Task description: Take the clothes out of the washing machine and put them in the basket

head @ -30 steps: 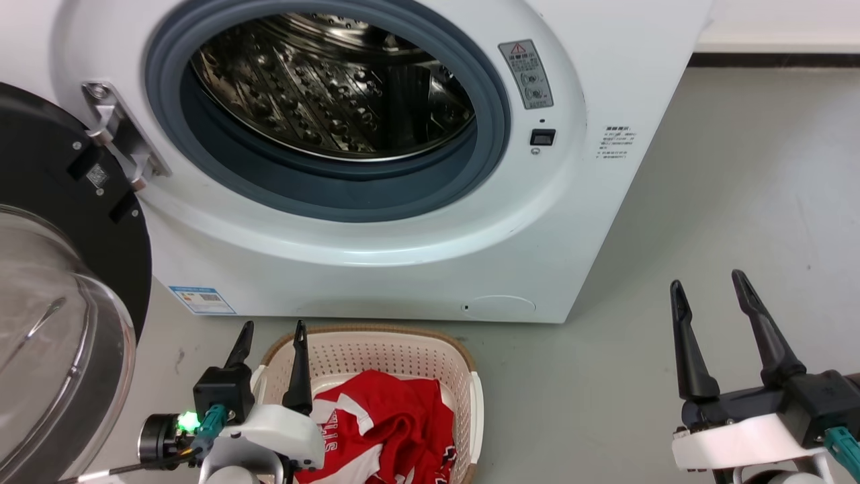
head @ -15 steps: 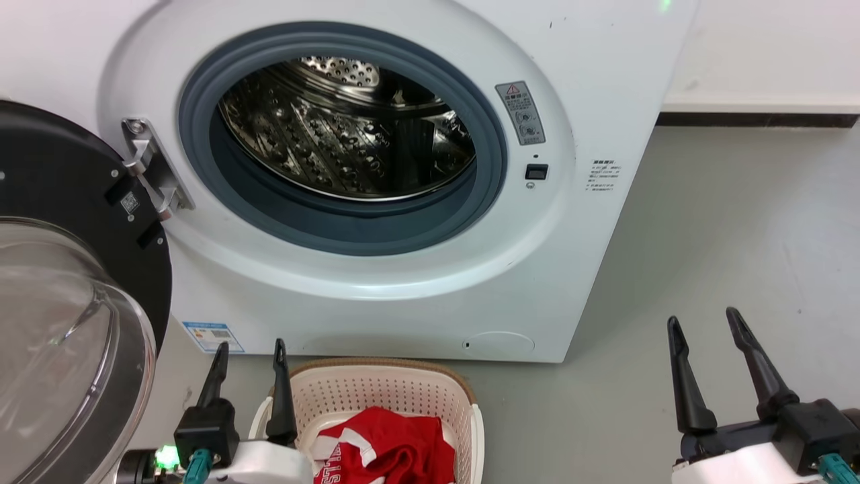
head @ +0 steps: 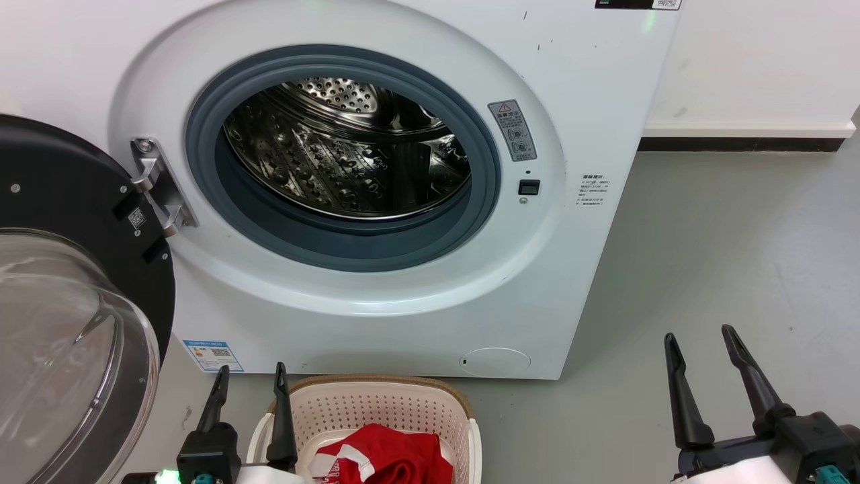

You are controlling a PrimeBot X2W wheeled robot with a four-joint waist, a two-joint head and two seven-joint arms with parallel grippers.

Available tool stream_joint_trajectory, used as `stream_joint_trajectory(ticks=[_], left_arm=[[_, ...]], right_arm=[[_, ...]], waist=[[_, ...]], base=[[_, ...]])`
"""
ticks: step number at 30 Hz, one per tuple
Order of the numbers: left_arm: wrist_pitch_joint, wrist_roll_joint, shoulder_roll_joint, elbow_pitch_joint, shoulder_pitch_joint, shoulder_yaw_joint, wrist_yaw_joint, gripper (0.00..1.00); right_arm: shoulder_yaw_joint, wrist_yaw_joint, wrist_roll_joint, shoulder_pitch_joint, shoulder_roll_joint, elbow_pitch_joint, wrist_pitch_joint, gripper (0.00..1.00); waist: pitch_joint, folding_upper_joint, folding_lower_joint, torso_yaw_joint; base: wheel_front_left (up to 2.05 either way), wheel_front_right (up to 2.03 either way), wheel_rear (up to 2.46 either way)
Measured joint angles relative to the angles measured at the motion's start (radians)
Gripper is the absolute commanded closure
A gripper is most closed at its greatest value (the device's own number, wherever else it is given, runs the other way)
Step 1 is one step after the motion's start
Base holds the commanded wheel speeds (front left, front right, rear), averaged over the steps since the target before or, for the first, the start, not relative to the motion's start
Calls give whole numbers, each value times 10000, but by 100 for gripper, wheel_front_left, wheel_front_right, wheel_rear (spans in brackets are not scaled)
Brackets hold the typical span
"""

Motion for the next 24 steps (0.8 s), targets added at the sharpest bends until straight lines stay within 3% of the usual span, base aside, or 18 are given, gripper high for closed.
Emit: stream_joint_trajectory(ticks=[19,20,24], left_arm=[[0,121,-44,82,110,56,-132,0],[0,163,-46,100,110,61,-128,100],[56,132,-59,472,211,58,-134,100]], right_arm=[[46,0,58,77,0,63,0,0],[52,0,61,77,0,77,2,100],[81,2,56,105,2,418,44,100]], waist=[[-119,0,0,-88],[-112,0,0,-94],[-112,0,1,-95]], base=[[0,0,0],[0,0,0],[0,0,0]])
